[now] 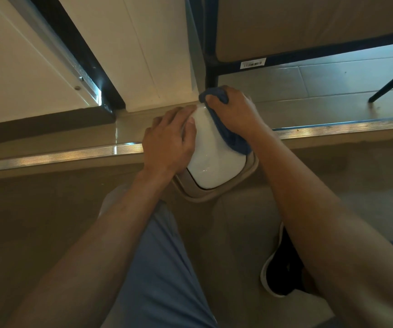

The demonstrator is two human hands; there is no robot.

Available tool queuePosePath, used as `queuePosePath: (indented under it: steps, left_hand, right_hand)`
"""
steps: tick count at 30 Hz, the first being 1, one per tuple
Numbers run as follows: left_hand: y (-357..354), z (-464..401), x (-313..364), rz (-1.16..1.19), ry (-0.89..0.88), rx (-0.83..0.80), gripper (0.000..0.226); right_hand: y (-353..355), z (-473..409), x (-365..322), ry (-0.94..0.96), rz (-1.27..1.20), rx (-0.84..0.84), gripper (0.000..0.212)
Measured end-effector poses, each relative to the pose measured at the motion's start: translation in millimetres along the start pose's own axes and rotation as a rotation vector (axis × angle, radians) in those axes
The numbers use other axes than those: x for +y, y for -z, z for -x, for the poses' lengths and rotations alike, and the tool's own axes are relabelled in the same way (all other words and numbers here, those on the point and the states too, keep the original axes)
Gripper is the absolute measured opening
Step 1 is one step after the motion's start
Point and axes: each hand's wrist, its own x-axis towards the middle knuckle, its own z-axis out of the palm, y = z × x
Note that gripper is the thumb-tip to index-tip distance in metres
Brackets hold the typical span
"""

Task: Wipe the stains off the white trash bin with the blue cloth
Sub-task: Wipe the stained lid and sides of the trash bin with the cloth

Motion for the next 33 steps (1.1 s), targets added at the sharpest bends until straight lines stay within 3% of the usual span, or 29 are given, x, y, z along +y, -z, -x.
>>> queuePosePath:
  steps: [4, 8, 12, 14, 19, 27, 33]
  left_hand:
    - [0, 0, 1, 0.010, 0.002, -0.002, 0.045]
    - [0, 0, -2, 0.018, -0.006, 0.006, 0.045]
    - [-2, -1, -5, 0.017, -0.019, 0.015, 0.044]
    - [-4, -2, -7, 0.022, -0.018, 0.013, 0.045]
    - [-5, 0, -2, 0.036, 0.005, 0.022, 0.045]
    - [-3, 1, 0, 0.048, 0.037, 0.057, 0.043]
    - [-5, 3, 3, 0.047, 0.042, 0.054, 0.044]
  right_hand:
    - [-1, 7, 11, -0.071, -0.188, 0.040, 0.042]
    - [-17, 43, 34, -0.156, -0.319, 0.194, 0.038]
    - [-46, 85, 53, -0.197, -0.327, 0.420, 0.056]
    - [-44, 80, 49, -0.193, -0.292, 0.416, 0.056]
    - [-7, 32, 34, -0.296, -0.281, 0.226, 0.047]
    - [-73, 101, 65, -0.157, -0.313, 0.557, 0.050]
    - [-57, 97, 76, -0.322, -0.386, 0.483, 0.054]
